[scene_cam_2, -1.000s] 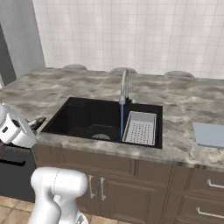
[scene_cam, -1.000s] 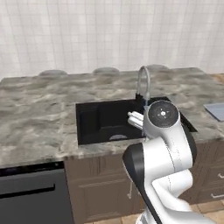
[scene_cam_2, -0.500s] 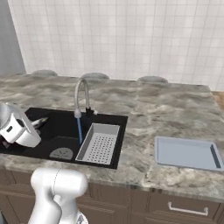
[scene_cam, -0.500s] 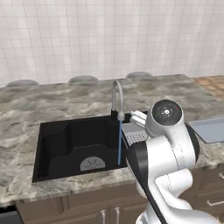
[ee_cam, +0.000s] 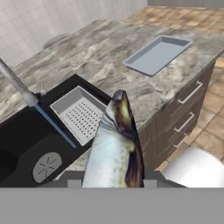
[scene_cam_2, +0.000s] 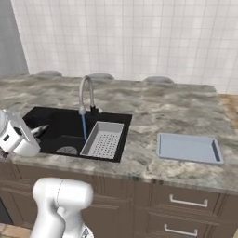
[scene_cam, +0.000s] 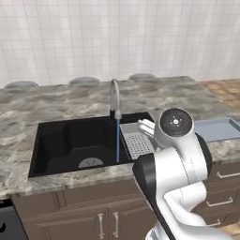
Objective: Take the fish out of the fridge, briefly rinse it in the sink, and place it on the tray next to the sink.
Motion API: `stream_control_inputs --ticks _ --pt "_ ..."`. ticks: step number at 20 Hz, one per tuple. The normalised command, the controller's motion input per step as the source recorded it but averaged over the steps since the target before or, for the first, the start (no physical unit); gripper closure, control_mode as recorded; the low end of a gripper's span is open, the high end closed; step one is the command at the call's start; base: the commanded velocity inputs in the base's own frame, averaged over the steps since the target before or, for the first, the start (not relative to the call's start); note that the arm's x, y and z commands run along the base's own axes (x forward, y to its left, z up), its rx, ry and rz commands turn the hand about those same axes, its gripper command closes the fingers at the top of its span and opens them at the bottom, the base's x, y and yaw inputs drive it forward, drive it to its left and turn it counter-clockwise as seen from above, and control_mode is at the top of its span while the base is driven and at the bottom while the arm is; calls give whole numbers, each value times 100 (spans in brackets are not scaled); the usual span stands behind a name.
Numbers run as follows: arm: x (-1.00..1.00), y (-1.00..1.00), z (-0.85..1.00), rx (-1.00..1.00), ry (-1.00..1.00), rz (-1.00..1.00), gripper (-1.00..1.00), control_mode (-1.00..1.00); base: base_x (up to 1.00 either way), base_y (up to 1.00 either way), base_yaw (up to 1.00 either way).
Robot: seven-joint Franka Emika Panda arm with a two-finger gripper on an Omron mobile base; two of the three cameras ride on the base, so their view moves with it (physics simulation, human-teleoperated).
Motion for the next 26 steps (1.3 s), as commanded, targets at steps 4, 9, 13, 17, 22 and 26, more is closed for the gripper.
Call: stream_control_inputs --ticks 4,9,13,17,22,26 --pt "0 0 0 0 0 0 100 100 79 -71 1" --pt "0 0 0 0 0 0 100 100 39 -30 0" --pt "55 -70 0 25 35 13 100 -100 0 0 0" --pt "80 -33 -5 29 69 24 100 -100 0 0 0" --pt "56 -18 -17 22 63 36 100 -100 0 0 0" --pt "41 1 -57 2 41 23 100 -100 0 0 0"
